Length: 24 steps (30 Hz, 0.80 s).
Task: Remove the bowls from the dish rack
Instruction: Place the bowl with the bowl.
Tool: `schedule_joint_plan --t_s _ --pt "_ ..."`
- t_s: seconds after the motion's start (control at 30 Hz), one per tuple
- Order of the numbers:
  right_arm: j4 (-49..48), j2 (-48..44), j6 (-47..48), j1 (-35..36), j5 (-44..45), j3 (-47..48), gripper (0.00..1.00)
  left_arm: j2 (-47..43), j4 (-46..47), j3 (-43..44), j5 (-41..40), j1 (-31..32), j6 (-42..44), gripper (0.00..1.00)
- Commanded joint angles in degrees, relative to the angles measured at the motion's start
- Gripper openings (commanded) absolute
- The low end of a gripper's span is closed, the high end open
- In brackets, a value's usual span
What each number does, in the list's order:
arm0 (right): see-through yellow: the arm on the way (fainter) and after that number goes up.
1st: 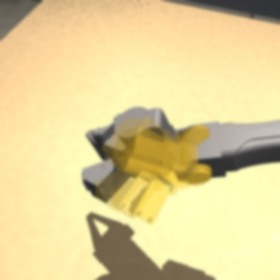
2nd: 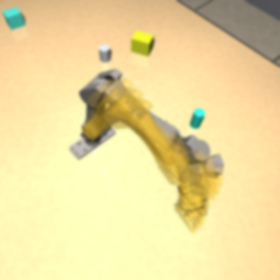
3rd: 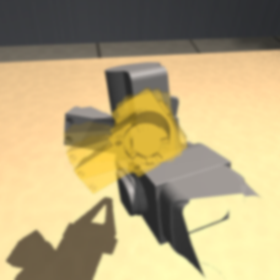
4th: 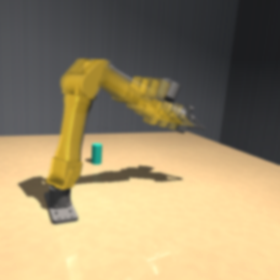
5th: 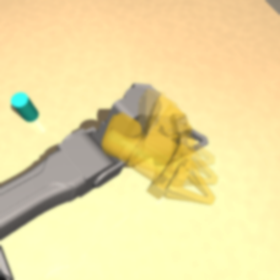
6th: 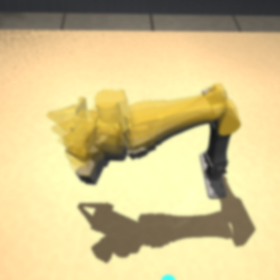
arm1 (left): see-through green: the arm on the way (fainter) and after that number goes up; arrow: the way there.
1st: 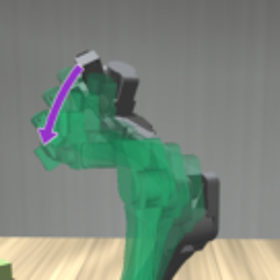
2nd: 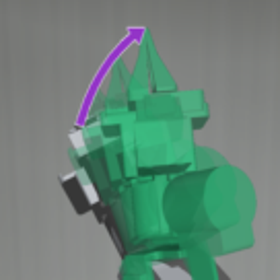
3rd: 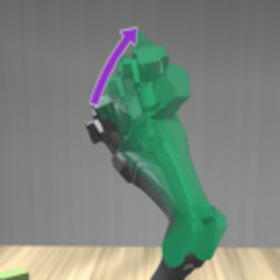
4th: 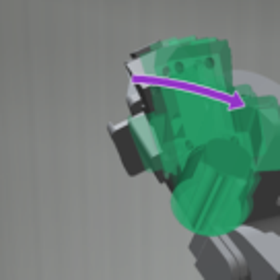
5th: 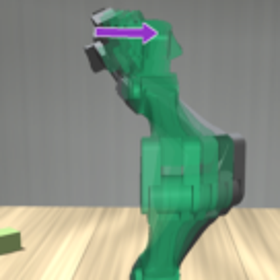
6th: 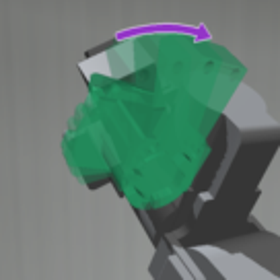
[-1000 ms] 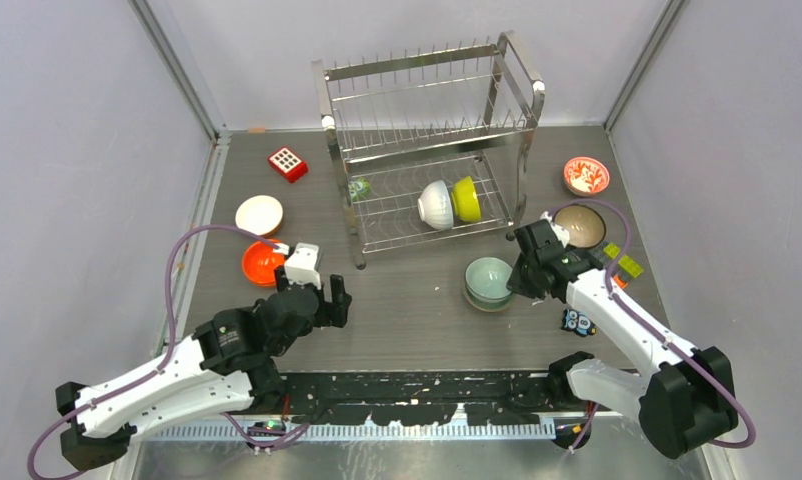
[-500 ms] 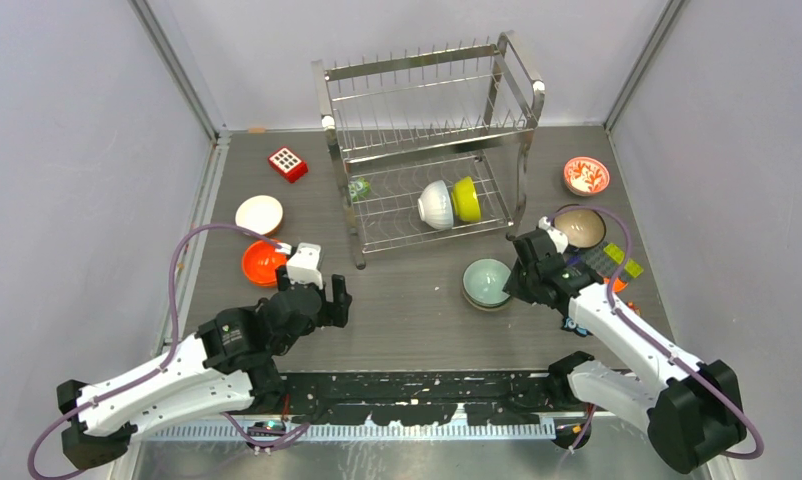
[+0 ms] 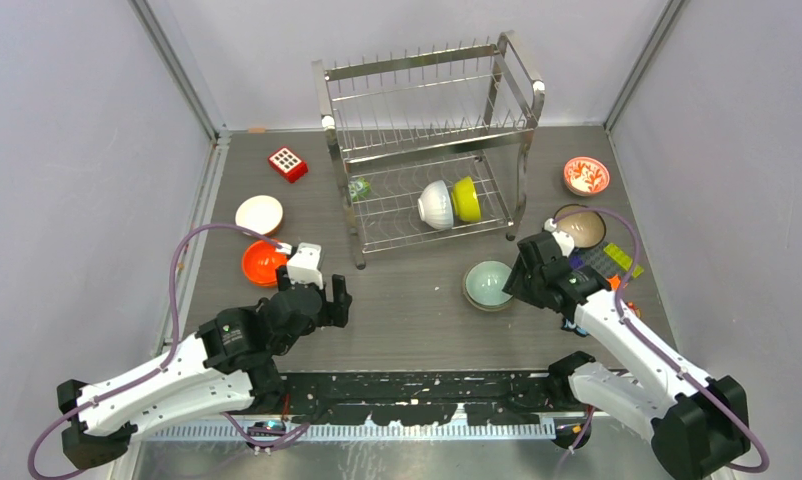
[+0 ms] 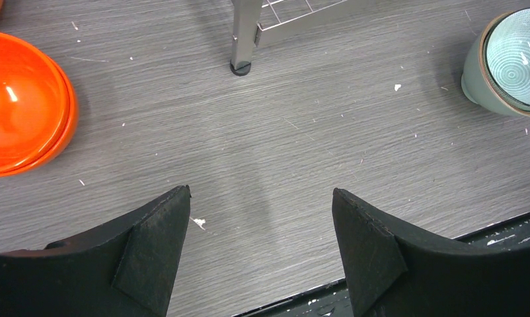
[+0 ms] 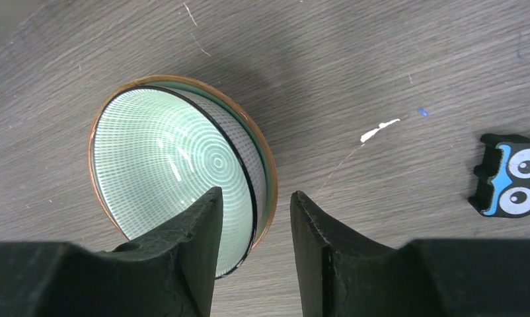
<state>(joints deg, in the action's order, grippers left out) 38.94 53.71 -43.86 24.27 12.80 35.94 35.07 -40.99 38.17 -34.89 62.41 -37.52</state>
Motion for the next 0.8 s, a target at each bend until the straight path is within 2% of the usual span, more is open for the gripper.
schedule_joint_plan --t_s 0.0,0.27,0.6,0.77 --pt "3.0 -1.78 -0.35 0.22 1.94 2.79 0.48 -0.23 1.27 0.59 -1.38 0.16 -0.98 0.8" --pt "4.92 -4.18 -0.52 0.21 2.01 3.7 0.47 -0.14 1.43 0.58 -1.27 0.17 -1.02 0.8" --pt "1.21 -1.95 -1.54 0.12 -0.75 2.17 0.27 -0.42 1.39 0.5 -1.23 0.13 -1.07 0.8" --pt "0.5 -0.82 -1.56 0.19 -0.93 1.77 0.21 -0.21 1.35 0.5 -1.31 0.16 -1.15 0.8"
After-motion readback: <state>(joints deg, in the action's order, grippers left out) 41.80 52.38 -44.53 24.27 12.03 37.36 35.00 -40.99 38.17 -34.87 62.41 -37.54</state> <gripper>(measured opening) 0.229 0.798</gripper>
